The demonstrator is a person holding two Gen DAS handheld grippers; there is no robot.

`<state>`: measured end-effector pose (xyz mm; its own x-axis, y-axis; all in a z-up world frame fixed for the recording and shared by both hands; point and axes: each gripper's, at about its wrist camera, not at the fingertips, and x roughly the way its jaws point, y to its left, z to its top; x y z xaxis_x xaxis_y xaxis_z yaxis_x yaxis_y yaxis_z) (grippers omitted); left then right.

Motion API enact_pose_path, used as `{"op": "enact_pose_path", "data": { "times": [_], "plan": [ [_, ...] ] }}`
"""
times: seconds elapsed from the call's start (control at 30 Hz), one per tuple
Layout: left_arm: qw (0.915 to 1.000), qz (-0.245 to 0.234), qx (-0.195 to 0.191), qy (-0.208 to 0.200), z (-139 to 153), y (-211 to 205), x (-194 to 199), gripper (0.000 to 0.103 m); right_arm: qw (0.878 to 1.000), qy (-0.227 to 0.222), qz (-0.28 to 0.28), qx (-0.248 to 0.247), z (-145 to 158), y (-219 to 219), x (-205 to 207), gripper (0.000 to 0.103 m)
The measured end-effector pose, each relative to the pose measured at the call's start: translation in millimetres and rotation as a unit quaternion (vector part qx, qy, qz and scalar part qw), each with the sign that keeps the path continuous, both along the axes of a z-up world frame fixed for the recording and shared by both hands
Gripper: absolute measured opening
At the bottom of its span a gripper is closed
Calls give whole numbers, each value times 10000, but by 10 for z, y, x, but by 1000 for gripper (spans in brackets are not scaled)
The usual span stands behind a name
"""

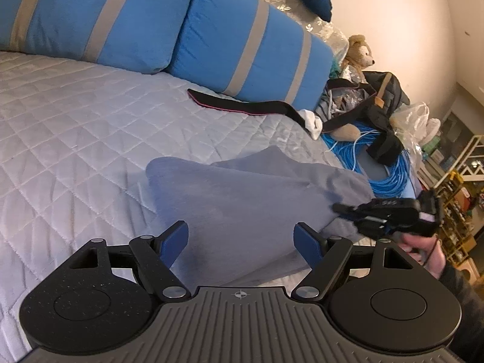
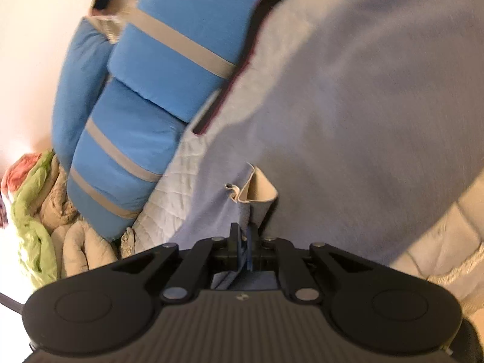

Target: Fold clothes

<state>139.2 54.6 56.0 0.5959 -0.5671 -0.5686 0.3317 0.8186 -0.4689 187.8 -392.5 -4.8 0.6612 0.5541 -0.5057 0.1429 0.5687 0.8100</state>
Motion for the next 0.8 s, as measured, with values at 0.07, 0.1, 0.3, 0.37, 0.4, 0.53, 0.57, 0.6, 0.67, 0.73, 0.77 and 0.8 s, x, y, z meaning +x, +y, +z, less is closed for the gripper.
{"op": "enact_pose_path", "data": {
  "times": [0.07,0.1,0.3,0.37,0.4,0.53,0.57,0.6,0.67,0.73,0.77,0.8],
  "plan": [
    [10000,29,-21,24,-11,23,-4,76,9998,-136,55,-152,107,-6,3,0],
    [10000,36,-20,26,-17,28,-10,76,9995,-199,79,-241,157,-11,5,0],
    [10000,49,-5,43,-47,29,-22,76,9974,-342,31,-629,305,-108,18,0],
    [10000,69,-9,59,-64,27,-17,76,9969,-331,6,-713,302,-146,17,0],
    [9999,81,-13,71,-70,27,-6,76,9968,-309,-12,-733,289,-157,18,0],
    [9997,159,-109,141,-131,59,68,76,9965,-125,65,-827,168,-135,9,0],
    [9996,187,-153,168,-152,63,85,76,9961,-92,91,-873,129,-115,6,0],
    [9994,216,-197,195,-172,68,102,76,9957,-65,94,-915,90,-104,0,0],
    [9988,296,-288,276,-221,90,145,76,9945,-23,73,-1043,22,-90,-3,0],
    [9975,397,-437,376,-275,135,208,76,9933,29,31,-1157,-35,-76,-7,9],
    [9968,447,-512,425,-302,157,240,76,9927,54,6,-1204,-58,-69,-9,27],
    [9959,498,-587,475,-329,180,271,76,9927,25,-3,-1207,-71,-72,-22,34]
  ]
}}
